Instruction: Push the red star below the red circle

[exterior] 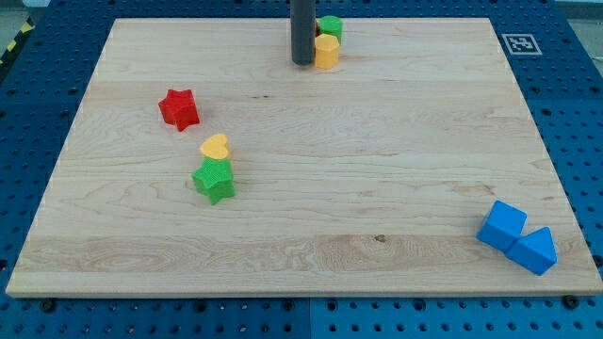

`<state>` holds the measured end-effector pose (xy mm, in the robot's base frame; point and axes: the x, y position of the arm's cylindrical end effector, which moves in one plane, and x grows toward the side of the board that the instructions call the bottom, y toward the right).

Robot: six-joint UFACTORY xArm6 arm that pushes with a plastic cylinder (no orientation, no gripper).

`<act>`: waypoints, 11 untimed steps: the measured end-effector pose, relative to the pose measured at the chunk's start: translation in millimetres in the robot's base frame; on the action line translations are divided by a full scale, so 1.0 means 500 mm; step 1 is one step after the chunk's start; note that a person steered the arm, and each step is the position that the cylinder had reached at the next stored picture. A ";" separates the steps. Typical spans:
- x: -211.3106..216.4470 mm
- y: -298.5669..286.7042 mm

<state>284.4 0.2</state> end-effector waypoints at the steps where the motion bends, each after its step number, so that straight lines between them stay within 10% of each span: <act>1: 0.001 -0.034; 5: 0.108 -0.410; 7: 0.258 -0.333; 11: 0.261 -0.077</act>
<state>414.8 -38.3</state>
